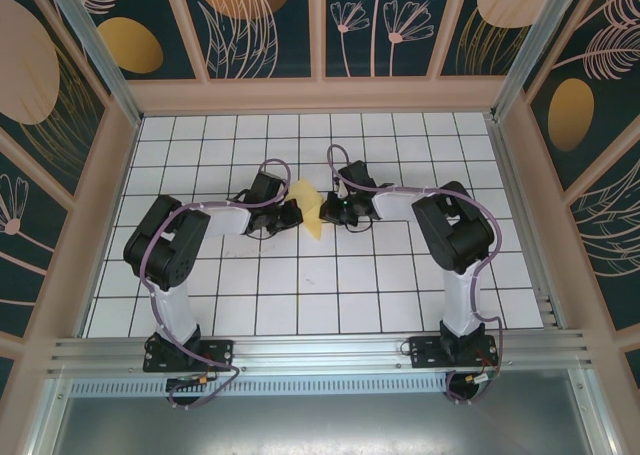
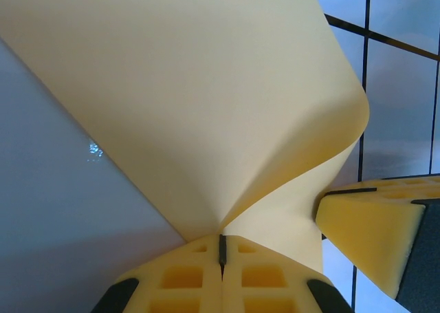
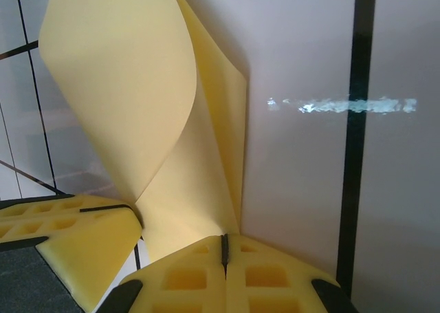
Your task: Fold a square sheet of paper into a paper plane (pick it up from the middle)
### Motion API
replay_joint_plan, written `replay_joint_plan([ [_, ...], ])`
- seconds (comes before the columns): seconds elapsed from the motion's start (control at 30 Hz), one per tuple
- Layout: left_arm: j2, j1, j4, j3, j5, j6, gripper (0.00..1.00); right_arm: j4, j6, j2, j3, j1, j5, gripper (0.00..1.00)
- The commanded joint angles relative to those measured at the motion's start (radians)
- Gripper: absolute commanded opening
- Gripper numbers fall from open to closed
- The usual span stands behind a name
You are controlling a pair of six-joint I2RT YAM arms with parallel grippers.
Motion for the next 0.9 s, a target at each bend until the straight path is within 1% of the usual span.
replay_joint_plan([
  [0.0, 0.016, 0.002, -0.072, 0.005, -0.095, 0.031, 0.00, 0.016, -0.009, 0.040, -0.008, -0.003, -0.011, 0.02],
  [0.17, -0.039, 0.001, -0.044, 0.018, -0.055, 0.037, 0.00, -0.006, -0.003, 0.045, -0.011, 0.002, 0.004, 0.02],
  [0.3, -0.090, 0.001, 0.029, 0.007, 0.003, 0.003, 0.07, -0.010, 0.000, 0.044, -0.013, 0.009, 0.004, 0.02],
  [0.4, -0.111, 0.001, 0.090, -0.016, 0.037, -0.032, 0.09, -0.007, 0.002, 0.041, -0.011, 0.014, 0.000, 0.02],
  [0.53, -0.096, -0.001, 0.125, -0.036, 0.067, -0.054, 0.09, -0.003, 0.004, 0.034, -0.009, 0.016, -0.005, 0.02],
  [0.73, -0.040, -0.018, 0.129, -0.041, 0.091, -0.060, 0.05, 0.004, 0.010, 0.027, -0.008, 0.016, -0.014, 0.02],
  [0.87, -0.010, -0.022, 0.107, -0.041, 0.059, -0.053, 0.03, 0.016, 0.013, 0.021, -0.013, 0.016, -0.026, 0.02],
])
